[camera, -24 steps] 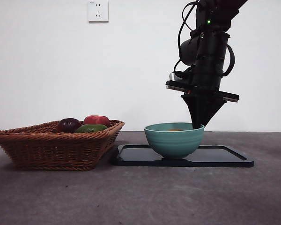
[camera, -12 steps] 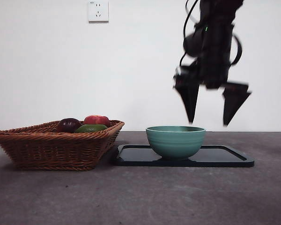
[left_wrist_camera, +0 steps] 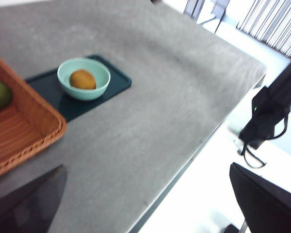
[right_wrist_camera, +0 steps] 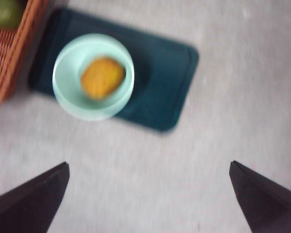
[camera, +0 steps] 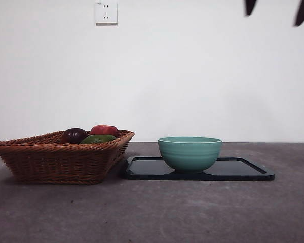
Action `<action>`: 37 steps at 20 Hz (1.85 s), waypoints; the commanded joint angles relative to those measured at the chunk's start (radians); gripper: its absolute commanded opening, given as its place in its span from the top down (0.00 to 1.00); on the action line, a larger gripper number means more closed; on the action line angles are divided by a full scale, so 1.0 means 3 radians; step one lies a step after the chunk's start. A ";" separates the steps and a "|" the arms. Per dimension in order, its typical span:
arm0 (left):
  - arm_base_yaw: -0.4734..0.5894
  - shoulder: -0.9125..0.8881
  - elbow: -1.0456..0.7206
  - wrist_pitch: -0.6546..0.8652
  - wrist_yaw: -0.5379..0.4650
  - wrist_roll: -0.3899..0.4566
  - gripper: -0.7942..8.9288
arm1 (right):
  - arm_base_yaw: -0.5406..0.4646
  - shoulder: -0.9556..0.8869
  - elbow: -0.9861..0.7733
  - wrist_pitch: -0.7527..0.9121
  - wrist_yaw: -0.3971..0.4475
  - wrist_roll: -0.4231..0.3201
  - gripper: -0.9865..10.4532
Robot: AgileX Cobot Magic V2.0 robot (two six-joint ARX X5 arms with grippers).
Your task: Pick up the wifruite, put it on the bowl, pick up the plate, put it on desk
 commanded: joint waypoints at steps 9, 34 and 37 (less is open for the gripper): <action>-0.0034 0.0014 0.0041 0.0127 0.0011 0.0102 0.30 | 0.0174 -0.2622 -0.1774 0.0028 -0.0451 -0.0013 0.43; -0.0034 0.0861 0.0042 0.0559 -0.0004 -0.0626 0.31 | 0.0168 -0.3718 -0.1888 -0.0090 -0.0552 0.0048 0.43; -0.0029 0.1406 0.0094 0.0930 0.0100 -0.0627 0.31 | 0.0168 -0.3718 -0.1888 -0.0052 -0.0552 0.0047 0.43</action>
